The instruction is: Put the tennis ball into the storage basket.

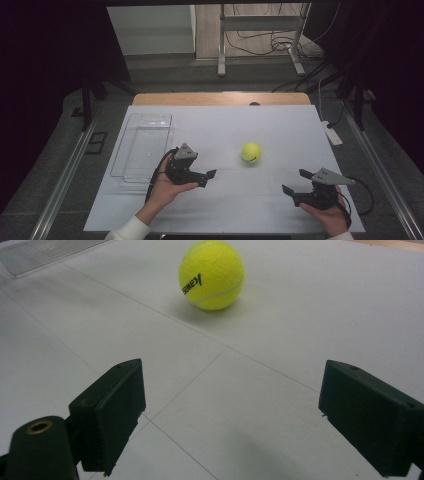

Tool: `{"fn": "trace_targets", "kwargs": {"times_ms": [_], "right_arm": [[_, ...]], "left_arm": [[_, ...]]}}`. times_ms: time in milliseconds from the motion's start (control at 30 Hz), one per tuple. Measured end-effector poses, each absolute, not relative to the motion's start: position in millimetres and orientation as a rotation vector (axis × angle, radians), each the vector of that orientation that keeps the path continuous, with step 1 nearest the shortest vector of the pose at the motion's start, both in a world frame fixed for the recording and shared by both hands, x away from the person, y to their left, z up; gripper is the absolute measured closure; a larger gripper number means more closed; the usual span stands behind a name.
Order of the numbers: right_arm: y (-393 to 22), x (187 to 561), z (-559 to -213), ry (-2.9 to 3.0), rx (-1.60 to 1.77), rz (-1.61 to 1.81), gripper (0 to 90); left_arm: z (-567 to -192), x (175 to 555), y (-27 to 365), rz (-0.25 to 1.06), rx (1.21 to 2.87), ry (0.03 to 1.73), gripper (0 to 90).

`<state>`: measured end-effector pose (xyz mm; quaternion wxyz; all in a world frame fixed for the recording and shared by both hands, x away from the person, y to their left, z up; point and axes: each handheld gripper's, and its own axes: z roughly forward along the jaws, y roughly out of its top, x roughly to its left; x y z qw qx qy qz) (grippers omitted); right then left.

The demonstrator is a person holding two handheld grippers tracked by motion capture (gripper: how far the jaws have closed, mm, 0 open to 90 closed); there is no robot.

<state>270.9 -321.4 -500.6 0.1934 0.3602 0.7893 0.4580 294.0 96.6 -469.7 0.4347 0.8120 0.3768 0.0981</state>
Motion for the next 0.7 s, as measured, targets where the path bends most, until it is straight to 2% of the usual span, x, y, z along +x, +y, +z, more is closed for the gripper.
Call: {"fn": "trace_targets", "kwargs": {"times_ms": [700], "right_arm": [[-322, 272, -501, 2.214, 1.013, 1.285, 12.0]], "left_arm": [[-467, 305, 82, 0.222, 2.026, 0.911, 10.4]]}}
